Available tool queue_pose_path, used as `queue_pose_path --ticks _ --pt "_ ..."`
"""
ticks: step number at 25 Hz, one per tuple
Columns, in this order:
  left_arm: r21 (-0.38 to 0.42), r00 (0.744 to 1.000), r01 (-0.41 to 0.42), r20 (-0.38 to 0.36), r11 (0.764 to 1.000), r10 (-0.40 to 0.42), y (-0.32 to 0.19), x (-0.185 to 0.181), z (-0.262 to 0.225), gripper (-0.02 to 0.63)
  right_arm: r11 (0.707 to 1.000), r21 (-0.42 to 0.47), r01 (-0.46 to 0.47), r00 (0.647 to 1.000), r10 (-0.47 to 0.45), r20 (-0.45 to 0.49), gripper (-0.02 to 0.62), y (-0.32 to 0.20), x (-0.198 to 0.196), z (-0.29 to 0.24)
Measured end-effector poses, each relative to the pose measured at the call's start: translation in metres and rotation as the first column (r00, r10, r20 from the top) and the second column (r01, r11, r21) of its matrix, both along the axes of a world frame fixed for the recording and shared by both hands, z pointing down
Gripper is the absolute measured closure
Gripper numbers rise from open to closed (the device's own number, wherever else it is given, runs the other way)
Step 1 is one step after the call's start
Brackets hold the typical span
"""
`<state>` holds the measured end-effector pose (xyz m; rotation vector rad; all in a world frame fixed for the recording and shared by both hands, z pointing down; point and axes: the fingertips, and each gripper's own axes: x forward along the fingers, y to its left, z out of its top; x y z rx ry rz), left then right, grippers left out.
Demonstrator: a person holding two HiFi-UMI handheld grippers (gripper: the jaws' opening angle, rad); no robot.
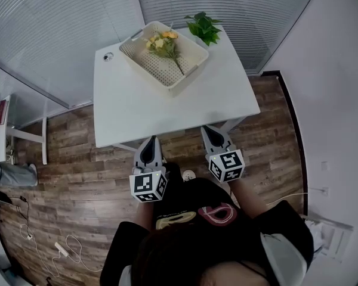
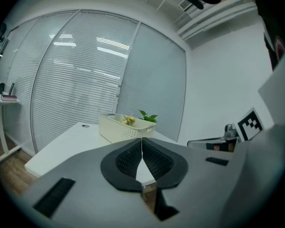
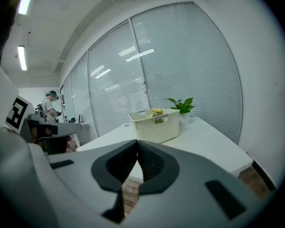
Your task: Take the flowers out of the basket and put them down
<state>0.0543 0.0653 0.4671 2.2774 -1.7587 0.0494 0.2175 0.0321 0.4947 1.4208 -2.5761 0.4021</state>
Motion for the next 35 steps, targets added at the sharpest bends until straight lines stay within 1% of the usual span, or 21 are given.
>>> queue_pose_path --ticks 4,9,13,17,22,27,30,35 --pt "-0.003 1.0 -0.003 -0.011 1.0 0.003 -0.013 -0.005 0.002 0.588 1.0 -0.008 -0.008 1.0 0.008 -0.01 0.584 -0.007 -0.002 0.002" --pt "0.004 1.0 -0.021 -0.021 1.0 0.021 -0.045 -0.015 0.002 0.588 0.999 -0.003 -0.041 0.999 0.041 -0.018 0.584 -0.037 -0.005 0.0" --pt "0.005 0.999 -0.038 -0.026 0.999 0.038 -0.075 -0.032 -0.001 0.588 0.997 0.001 -0.075 0.997 0.075 -0.021 0.584 -0.065 -0.014 -0.007" --pt "-0.016 0.998 -0.052 -0.023 0.999 0.052 -0.108 -0.053 0.002 0.588 0.995 -0.006 -0.095 0.995 0.095 -0.026 0.584 -0.092 -0.029 -0.008" --pt "-0.014 0.996 -0.084 -0.019 0.996 0.084 -0.144 -0.074 0.0 0.588 0.988 0.006 -0.152 0.988 0.152 -0.009 0.584 -0.129 -0.039 -0.022" --pt "-0.012 0.992 -0.121 -0.021 0.993 0.121 -0.171 -0.092 -0.002 0.588 0.974 -0.004 -0.227 0.972 0.227 0.066 0.584 -0.165 -0.044 -0.046" --pt "-0.016 0.989 -0.145 -0.022 0.989 0.144 -0.183 -0.103 -0.001 0.588 0.97 0.003 -0.244 0.969 0.244 0.049 0.584 -0.183 -0.053 -0.055" --pt "-0.024 0.985 -0.171 -0.029 0.985 0.17 -0.198 -0.118 0.001 0.588 0.969 -0.022 -0.248 0.969 0.248 -0.006 0.581 -0.197 -0.073 -0.056"
